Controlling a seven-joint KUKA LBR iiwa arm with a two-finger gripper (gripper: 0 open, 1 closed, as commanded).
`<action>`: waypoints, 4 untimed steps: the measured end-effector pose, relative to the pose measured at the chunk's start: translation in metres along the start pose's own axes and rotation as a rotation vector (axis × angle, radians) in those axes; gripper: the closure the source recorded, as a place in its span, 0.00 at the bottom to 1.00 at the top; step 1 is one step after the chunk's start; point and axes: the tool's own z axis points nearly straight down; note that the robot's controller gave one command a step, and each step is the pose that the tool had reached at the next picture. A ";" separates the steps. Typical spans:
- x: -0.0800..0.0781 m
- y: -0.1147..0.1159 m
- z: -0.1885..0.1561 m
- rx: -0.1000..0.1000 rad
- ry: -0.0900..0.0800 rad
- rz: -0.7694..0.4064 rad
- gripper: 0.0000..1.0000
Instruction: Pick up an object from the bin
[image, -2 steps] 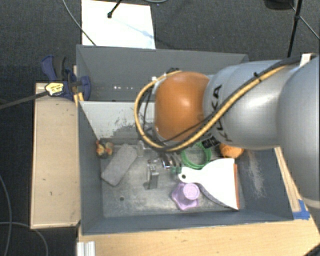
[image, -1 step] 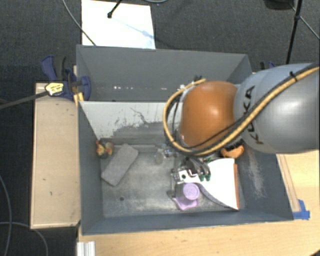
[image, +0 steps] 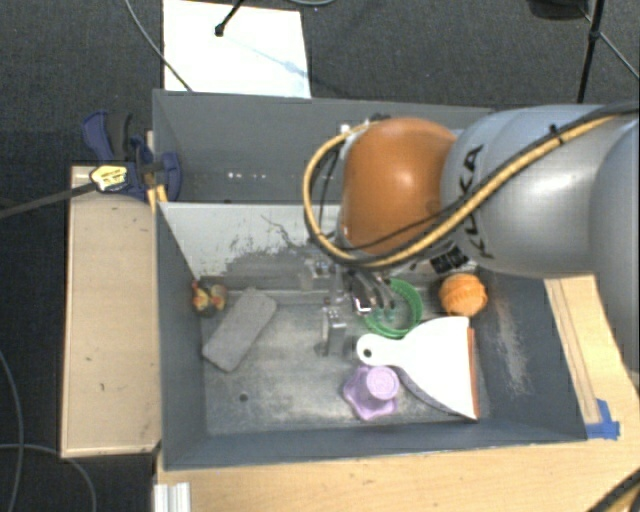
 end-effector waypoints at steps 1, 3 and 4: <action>0.068 -0.069 -0.068 0.000 0.000 -0.140 1.00; 0.068 -0.068 -0.068 -0.001 0.001 -0.136 0.00; 0.058 -0.090 -0.027 0.000 -0.010 -0.104 0.00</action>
Offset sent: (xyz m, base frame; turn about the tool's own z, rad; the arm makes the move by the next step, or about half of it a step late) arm 0.0000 0.0000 0.0000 0.0000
